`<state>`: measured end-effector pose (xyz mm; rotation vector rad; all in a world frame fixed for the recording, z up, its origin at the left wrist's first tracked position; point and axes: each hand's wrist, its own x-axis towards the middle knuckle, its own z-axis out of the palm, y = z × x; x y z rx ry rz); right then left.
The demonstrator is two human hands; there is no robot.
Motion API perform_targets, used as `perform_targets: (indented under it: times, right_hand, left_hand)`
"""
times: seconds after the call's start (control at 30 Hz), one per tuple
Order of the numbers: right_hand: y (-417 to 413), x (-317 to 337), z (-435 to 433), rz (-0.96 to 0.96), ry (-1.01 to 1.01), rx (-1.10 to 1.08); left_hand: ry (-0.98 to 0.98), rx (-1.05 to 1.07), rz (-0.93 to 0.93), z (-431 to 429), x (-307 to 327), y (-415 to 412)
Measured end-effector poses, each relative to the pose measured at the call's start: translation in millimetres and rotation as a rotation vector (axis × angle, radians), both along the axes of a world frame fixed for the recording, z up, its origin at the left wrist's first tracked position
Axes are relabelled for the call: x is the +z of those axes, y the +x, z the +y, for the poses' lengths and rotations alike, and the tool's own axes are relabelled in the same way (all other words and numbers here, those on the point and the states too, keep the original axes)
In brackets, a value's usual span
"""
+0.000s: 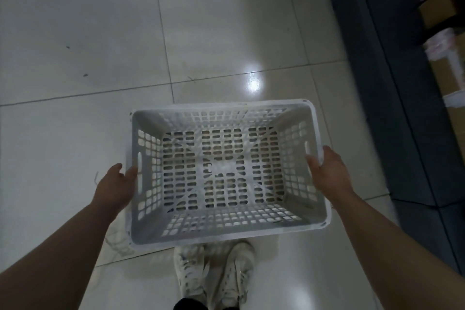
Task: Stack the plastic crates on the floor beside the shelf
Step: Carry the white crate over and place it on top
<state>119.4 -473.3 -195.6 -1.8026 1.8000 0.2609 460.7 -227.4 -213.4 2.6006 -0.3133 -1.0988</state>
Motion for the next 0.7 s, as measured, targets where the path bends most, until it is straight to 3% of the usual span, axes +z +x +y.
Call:
perform_targets:
  times: [0.17, 0.3, 0.43, 0.7]
  right_hand:
    - [-12, -36, -11, -0.071, 0.061, -0.180]
    - [-14, -46, -16, -0.270, 0.072, -0.369]
    - [-16, -57, -22, -0.434, 0.176, -0.577]
    - [-9, -33, -21, -0.419, 0.202, -0.610]
  left_hand:
    - [-0.108, 0.112, 0.073, 15, -42, 8]
    - [-0.226, 0.370, 0.312, 14, -59, 11]
    - [-0.291, 0.463, 0.368, 14, -66, 13]
    - [-0.361, 0.534, 0.370, 25, -41, 17]
